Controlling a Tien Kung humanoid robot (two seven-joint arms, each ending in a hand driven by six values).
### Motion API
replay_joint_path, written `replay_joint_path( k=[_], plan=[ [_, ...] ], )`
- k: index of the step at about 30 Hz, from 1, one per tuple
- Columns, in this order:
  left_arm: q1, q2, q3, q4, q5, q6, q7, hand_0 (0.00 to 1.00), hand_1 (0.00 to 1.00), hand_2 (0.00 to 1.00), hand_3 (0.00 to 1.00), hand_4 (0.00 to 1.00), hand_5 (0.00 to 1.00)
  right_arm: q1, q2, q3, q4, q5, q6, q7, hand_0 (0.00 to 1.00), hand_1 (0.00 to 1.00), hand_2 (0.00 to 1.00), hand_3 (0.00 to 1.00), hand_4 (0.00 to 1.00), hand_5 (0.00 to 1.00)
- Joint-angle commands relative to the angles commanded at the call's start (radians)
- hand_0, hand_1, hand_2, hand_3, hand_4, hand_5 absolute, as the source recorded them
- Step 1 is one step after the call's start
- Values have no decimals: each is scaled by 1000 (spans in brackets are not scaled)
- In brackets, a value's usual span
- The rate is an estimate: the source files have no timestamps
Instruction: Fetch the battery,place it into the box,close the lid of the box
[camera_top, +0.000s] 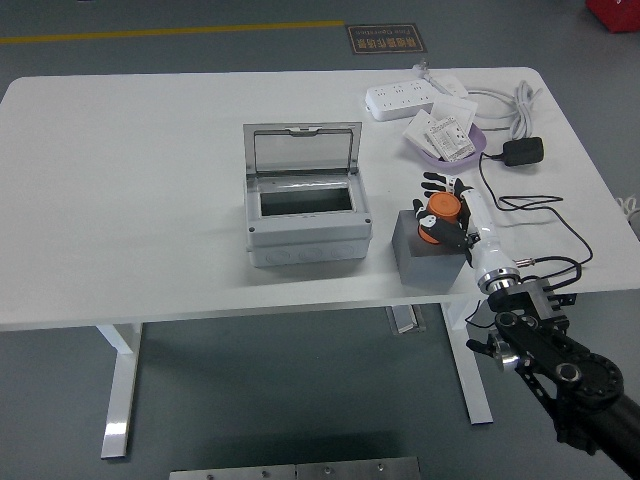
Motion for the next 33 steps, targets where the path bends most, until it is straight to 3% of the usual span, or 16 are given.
replay_joint_path(
  k=[6, 7, 12, 13, 18, 19, 24, 25, 30, 31, 33],
  plan=[
    [0, 0, -1, 0, 0, 2, -3, 573, 587, 504, 555, 523, 2, -1, -1, -2, -1, 9, 0, -2, 734, 736, 725, 629, 314, 82],
    [0, 0, 0, 0, 0, 3, -4, 573, 587, 504, 555, 523, 2, -1, -1, -3, -1, 11, 0, -2, 733, 717, 686, 556, 113, 115],
    [0, 0, 4, 0, -2, 4, -5, 573, 587, 504, 555, 523, 2, 0, -1, -4, 5, 18, 5, -10, 733, 717, 686, 556, 113, 115],
    [0, 0, 5, 0, -2, 4, -6, 573, 587, 504, 555, 523, 2, 1, -1, -4, 6, 20, 7, -12, 702, 673, 650, 526, 2, 89],
    [0, 0, 5, 0, -2, 5, -8, 573, 587, 504, 555, 523, 2, 2, -1, 0, 10, 36, 12, -18, 702, 673, 650, 526, 2, 89],
    [0, 0, 5, 0, -1, 5, -9, 573, 587, 504, 555, 523, 2, 2, -1, 0, 11, 38, 12, -19, 606, 613, 604, 467, 2, 2],
    [1, 1, -3, 0, 8, 9, -11, 573, 587, 504, 555, 523, 2, 5, 0, 3, 19, 44, 10, -21, 606, 613, 604, 467, 2, 2],
    [1, 1, -4, 0, 9, 10, -12, 573, 587, 504, 555, 523, 2, 7, -1, 4, 20, 44, 10, -21, 647, 603, 589, 359, 143, 2],
    [0, 2, -10, 0, 15, 18, -21, 573, 587, 504, 555, 523, 2, 13, -3, 6, 27, 42, 6, -22, 647, 603, 589, 359, 143, 2],
    [0, 2, -10, 0, 15, 19, -24, 573, 587, 504, 555, 523, 2, 14, -3, 6, 28, 41, 5, -23, 701, 622, 596, 322, 143, 2],
    [-1, 2, -10, 0, 17, 23, -28, 573, 587, 504, 555, 523, 2, 16, -4, 5, 27, 42, 3, -23, 701, 622, 596, 322, 143, 2]
  ],
)
